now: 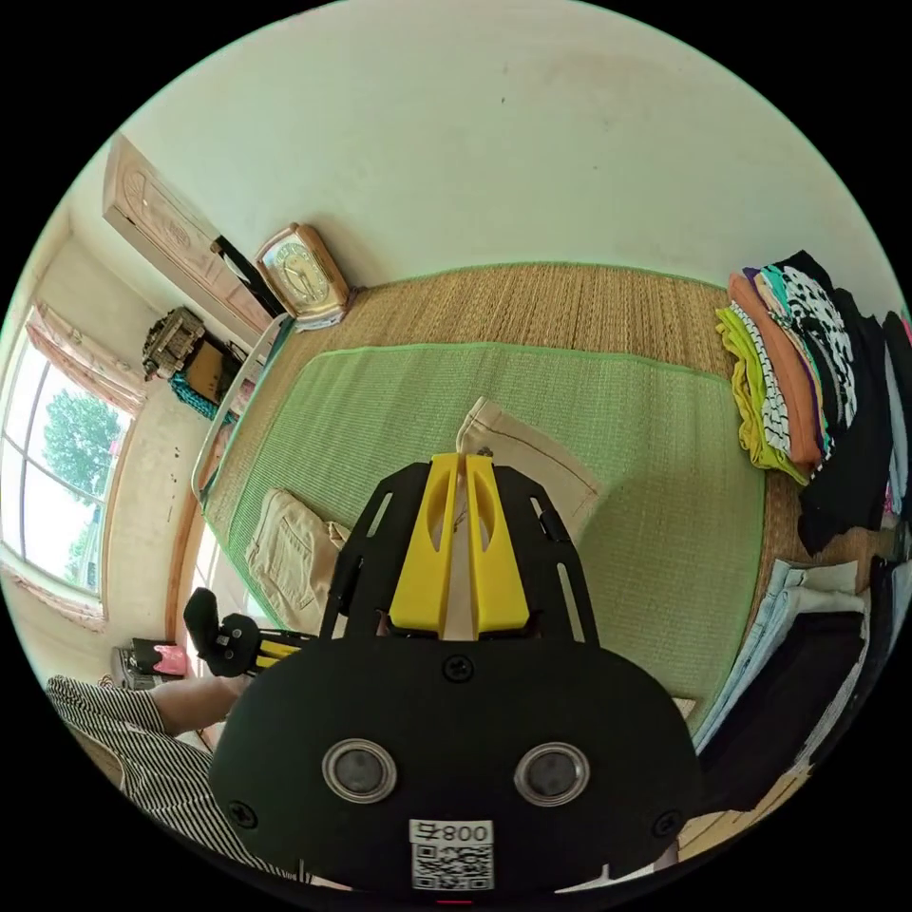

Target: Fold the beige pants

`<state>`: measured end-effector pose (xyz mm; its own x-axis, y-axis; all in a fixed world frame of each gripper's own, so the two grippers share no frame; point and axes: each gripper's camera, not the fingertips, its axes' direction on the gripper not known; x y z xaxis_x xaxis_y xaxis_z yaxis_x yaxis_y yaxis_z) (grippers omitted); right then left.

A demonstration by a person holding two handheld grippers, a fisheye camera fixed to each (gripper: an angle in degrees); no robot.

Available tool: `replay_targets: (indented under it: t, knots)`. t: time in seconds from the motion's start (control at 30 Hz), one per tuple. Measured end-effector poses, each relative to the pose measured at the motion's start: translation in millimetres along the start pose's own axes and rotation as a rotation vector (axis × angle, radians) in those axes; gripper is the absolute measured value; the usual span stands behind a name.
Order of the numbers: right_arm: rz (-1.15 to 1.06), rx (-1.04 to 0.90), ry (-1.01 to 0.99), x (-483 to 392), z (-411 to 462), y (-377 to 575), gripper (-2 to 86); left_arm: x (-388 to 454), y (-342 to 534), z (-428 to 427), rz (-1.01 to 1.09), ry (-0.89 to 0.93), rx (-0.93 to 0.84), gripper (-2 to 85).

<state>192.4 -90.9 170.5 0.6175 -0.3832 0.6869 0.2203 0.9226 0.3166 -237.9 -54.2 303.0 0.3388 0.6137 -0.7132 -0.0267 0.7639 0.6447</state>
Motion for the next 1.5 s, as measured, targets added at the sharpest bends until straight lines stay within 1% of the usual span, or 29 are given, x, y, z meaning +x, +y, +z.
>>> replay_targets:
  t: [0.07, 0.17, 0.27, 0.33, 0.53, 0.67, 0.87, 1.0, 1.07, 1.1, 1.17, 1.33, 1.5]
  knots:
    - [0.040, 0.079, -0.058, 18.9, -52.6, 34.5, 0.9, 6.8, 2.3, 13.2, 0.029, -0.025, -0.013, 0.8]
    - [0.116, 0.173, -0.144, 46.6, -105.7, 87.6, 0.8, 17.1, 6.4, 39.7, 0.073, -0.067, -0.049, 0.8]
    - [0.217, 0.248, -0.202, 76.8, -139.6, 150.1, 0.8, 28.2, 11.4, 74.5, 0.135, -0.118, -0.116, 0.9]
    - [0.276, 0.256, -0.209, 96.1, -150.0, 186.0, 0.7, 34.4, 17.4, 107.6, 0.185, -0.167, -0.184, 0.9]
    - [0.507, 0.204, -0.255, 162.9, -145.8, 283.4, 0.7, 30.7, 31.4, 202.9, 0.223, -0.253, -0.363, 1.1]
    - [0.643, 0.205, -0.307, 196.1, -145.1, 331.9, 0.7, 23.9, 38.9, 244.9, 0.215, -0.245, -0.405, 1.5]
    - [0.714, 0.171, -0.342, 231.9, -145.3, 359.5, 0.7, 10.0, 42.9, 275.9, 0.184, -0.167, -0.363, 2.5]
    - [0.744, 0.182, -0.368, 248.2, -145.3, 363.8, 0.6, -2.9, 27.9, 287.2, 0.137, -0.069, -0.245, 3.6]
    - [0.746, 0.180, -0.369, 256.8, -146.5, 362.5, 0.6, -10.4, 16.3, 296.8, 0.131, -0.064, -0.200, 4.1]
    - [0.746, 0.180, -0.372, 259.1, -147.1, 362.3, 0.6, -16.4, 7.0, 308.7, 0.144, -0.093, -0.193, 4.6]
    - [0.747, 0.178, -0.382, 268.2, -149.7, 361.1, 0.6, -29.7, -9.5, 335.2, 0.151, -0.164, -0.223, 5.7]
    - [0.737, 0.165, -0.384, 282.2, -155.8, 354.5, 0.6, -67.1, -55.0, 433.3, 0.236, -0.347, -0.413, 5.6]
    - [0.728, 0.150, -0.378, 294.7, -160.6, 347.2, 0.7, -82.3, -61.9, 510.2, 0.358, -0.424, -0.576, 3.2]
